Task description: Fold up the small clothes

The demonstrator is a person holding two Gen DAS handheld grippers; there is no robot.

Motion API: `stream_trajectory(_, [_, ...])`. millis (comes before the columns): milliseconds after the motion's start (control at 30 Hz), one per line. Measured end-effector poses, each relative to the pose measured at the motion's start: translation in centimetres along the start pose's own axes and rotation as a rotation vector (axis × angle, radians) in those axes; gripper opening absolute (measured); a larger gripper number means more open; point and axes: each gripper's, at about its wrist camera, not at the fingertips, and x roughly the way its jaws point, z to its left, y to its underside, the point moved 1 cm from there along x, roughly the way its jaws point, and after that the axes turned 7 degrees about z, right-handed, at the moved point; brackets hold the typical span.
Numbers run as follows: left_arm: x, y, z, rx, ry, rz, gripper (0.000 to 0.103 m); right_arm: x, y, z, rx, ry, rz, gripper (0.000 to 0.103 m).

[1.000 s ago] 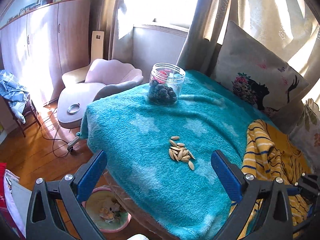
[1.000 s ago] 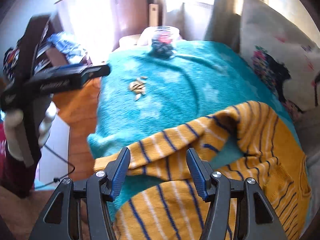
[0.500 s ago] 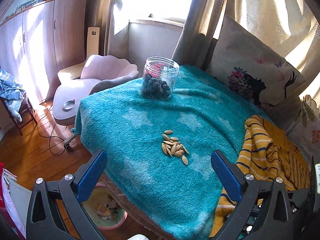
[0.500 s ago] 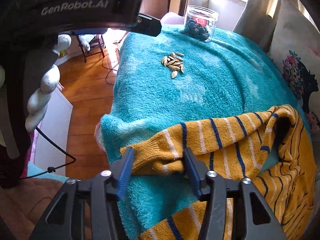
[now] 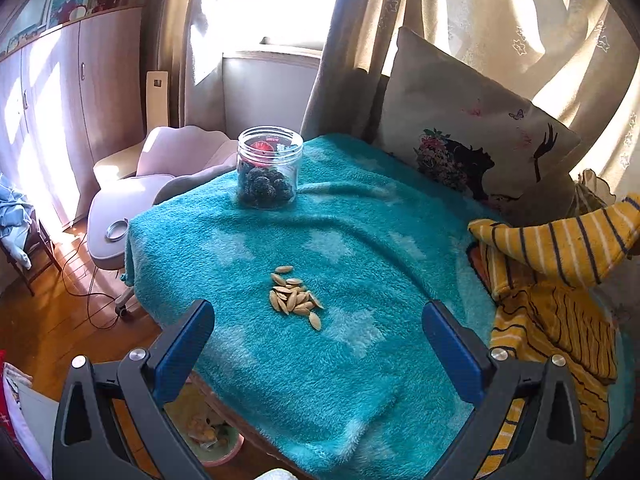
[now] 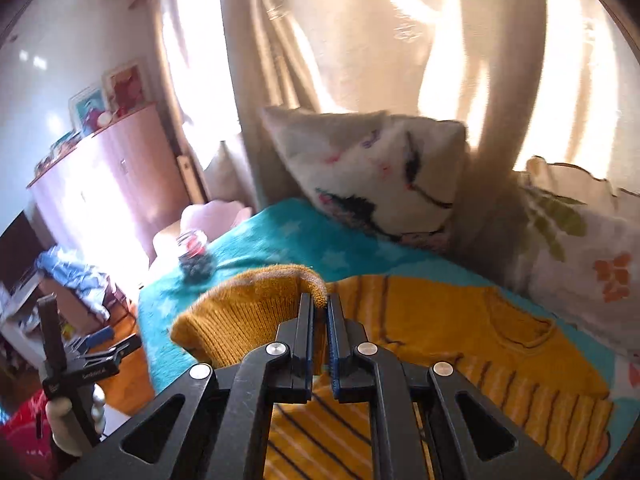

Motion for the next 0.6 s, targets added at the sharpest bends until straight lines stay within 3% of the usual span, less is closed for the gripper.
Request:
stream_trajectory(133, [0.2,0.6,-2.6,0.064,0.029,0.011,0.103,-1.4,2.9,-9.6,0.185,0.177,0.035,0.007])
stream_trajectory(200, [0.4,0.9,-3.9,0.09,0.047,0.024,0.103,-1.0,5.4,-13.7,0.249,0.318,0.09,0.009])
stream_trajectory(267, [0.6,1.3,-5.4,0.12,0.071,0.04,0.103,-0.8,7.9,-17.6,0.309,0.523,0.153,0.013])
stream_trajectory(300, [0.7,1.6,-6.2,0.141,0.082,0.047,0.103,-1.2,9.3,-19.2,0.341,0.548,0.165,0.016])
stream_trajectory(367, [0.8,2.1,-8.1,0.189,0.099,0.058,0.103,-2.8,11.7,-20.9,0.409,0.464,0.136,0.024])
stream_trajectory(433, [1.1,2.5,-10.3,0.238,0.118,0.067,0.103,-4.1,13.1,-21.3,0.442,0.427,0.105,0.044])
stream_trajectory(533, [2.1,3.3,-13.6,0.306,0.175,0.107,0.103,-5.3,14.8,-21.0,0.449,0.401,0.098,0.045])
stream_trajectory(600, [3.2,4.1,-15.7,0.347,0.207,0.148,0.103,-5.6,16.5,-20.6,0.477,0.322,0.111,0.045])
